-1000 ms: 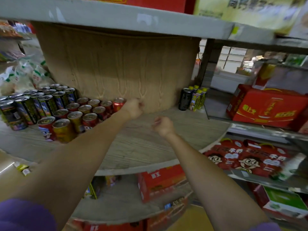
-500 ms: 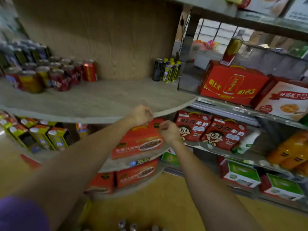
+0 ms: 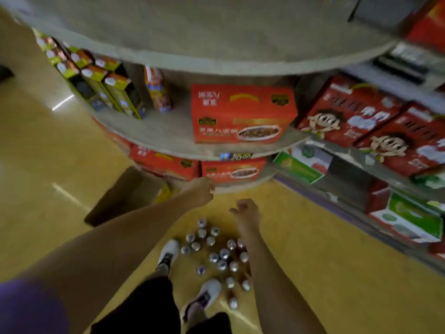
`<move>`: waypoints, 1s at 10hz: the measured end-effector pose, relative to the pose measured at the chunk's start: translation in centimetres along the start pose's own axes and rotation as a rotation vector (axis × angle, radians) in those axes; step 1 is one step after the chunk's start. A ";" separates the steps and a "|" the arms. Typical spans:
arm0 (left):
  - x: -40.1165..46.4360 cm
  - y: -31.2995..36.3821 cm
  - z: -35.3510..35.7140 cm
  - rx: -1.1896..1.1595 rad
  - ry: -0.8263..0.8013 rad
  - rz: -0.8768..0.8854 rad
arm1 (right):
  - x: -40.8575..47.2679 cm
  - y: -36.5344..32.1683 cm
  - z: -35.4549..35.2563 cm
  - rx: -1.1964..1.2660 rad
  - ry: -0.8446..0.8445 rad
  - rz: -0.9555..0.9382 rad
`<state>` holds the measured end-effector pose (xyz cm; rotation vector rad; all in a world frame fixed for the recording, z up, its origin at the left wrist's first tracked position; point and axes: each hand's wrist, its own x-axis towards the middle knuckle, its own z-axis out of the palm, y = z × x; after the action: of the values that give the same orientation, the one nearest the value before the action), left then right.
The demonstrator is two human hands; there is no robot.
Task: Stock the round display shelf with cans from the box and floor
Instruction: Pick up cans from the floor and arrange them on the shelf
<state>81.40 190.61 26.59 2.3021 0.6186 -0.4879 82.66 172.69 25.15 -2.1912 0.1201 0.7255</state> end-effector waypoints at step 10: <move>16.8 -39.0 36.9 0.066 -0.316 -0.191 | 19.0 37.6 41.5 0.047 0.051 0.481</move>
<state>67.33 194.69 -27.68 2.1720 0.6736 -0.9535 67.48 180.51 -31.49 -2.1550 0.7014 0.9145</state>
